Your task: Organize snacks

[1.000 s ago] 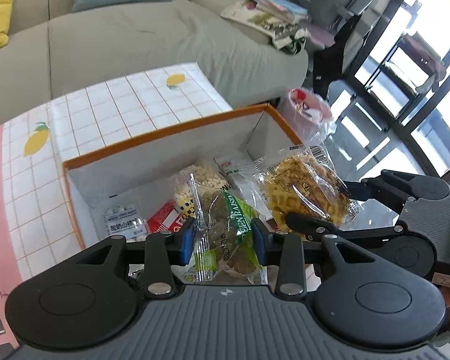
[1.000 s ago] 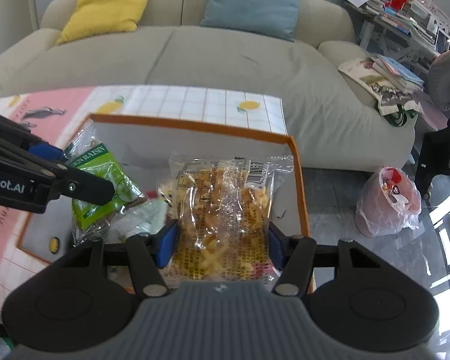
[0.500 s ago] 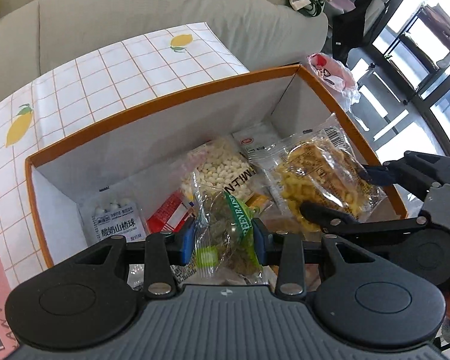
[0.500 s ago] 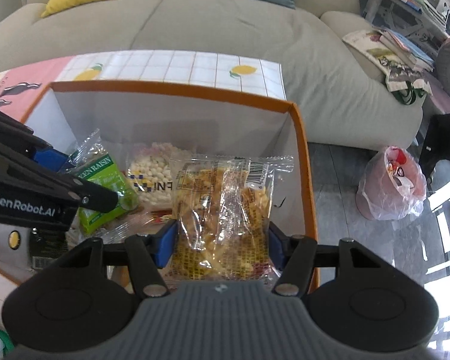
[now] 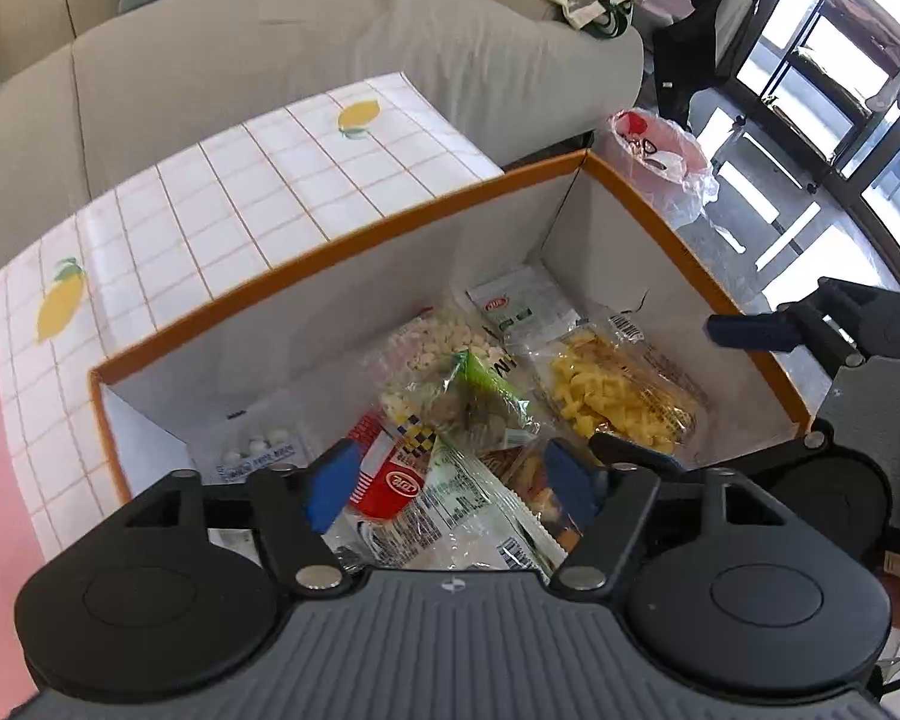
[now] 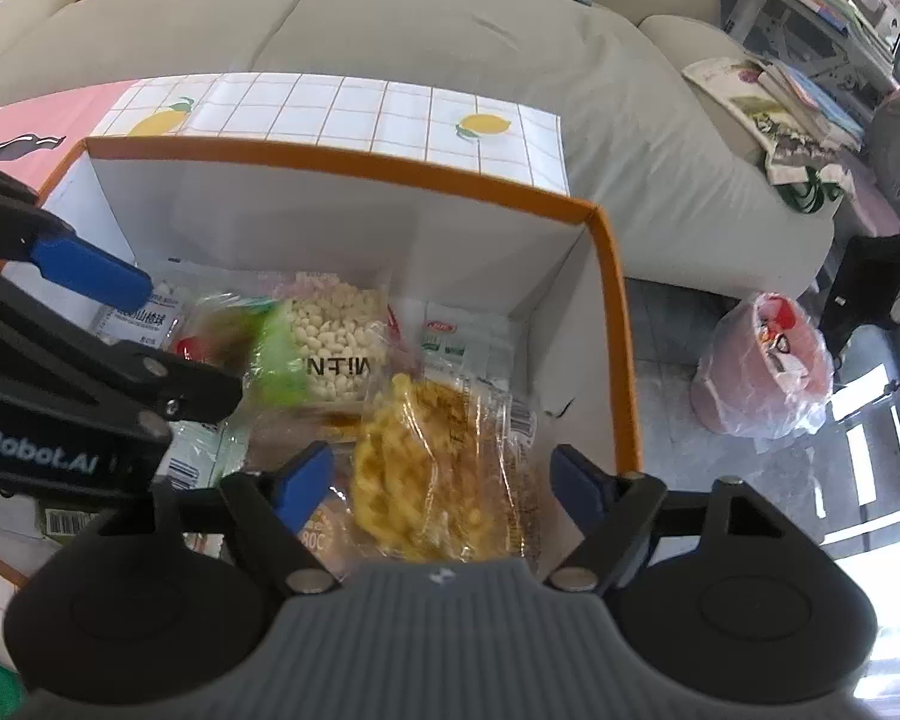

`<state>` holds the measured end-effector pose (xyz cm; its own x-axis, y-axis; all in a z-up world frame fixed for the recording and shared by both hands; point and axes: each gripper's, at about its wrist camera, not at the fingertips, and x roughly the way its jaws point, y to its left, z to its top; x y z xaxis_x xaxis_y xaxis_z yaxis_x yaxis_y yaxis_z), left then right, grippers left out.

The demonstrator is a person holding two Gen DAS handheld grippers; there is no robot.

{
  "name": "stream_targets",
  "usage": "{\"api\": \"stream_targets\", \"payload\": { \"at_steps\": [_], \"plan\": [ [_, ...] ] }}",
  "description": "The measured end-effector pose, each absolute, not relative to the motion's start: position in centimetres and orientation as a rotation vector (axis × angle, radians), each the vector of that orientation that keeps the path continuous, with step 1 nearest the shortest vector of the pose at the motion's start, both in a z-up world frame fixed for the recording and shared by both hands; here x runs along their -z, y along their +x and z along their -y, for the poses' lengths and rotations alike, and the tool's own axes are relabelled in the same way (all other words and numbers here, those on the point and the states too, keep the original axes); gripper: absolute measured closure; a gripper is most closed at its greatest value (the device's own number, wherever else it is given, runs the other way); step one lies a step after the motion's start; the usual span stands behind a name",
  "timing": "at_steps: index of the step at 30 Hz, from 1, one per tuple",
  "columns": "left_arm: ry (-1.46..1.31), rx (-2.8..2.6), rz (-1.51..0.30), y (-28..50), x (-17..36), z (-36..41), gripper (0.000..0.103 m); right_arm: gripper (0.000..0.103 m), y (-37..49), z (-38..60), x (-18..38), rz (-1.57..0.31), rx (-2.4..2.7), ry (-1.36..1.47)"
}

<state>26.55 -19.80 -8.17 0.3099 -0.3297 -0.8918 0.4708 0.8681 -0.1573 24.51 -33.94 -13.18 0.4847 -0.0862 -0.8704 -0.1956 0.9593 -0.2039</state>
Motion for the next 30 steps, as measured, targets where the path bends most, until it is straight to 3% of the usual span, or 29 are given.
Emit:
{"api": "stream_targets", "payload": {
  "at_steps": [6,19,30],
  "plan": [
    [0.13,0.539,-1.072,25.1,5.1,18.5,0.018,0.007,23.2,33.0,10.7,-1.042,-0.066,-0.338],
    [0.184,0.474,-0.714,18.1,-4.1,13.5,0.014,0.003,15.6,31.2,1.7,-0.798,-0.075,-0.062],
    [0.252,0.314,-0.427,9.3,-8.5,8.0,0.014,0.003,6.3,24.9,-3.7,-0.515,0.029,-0.088]
  ]
}}
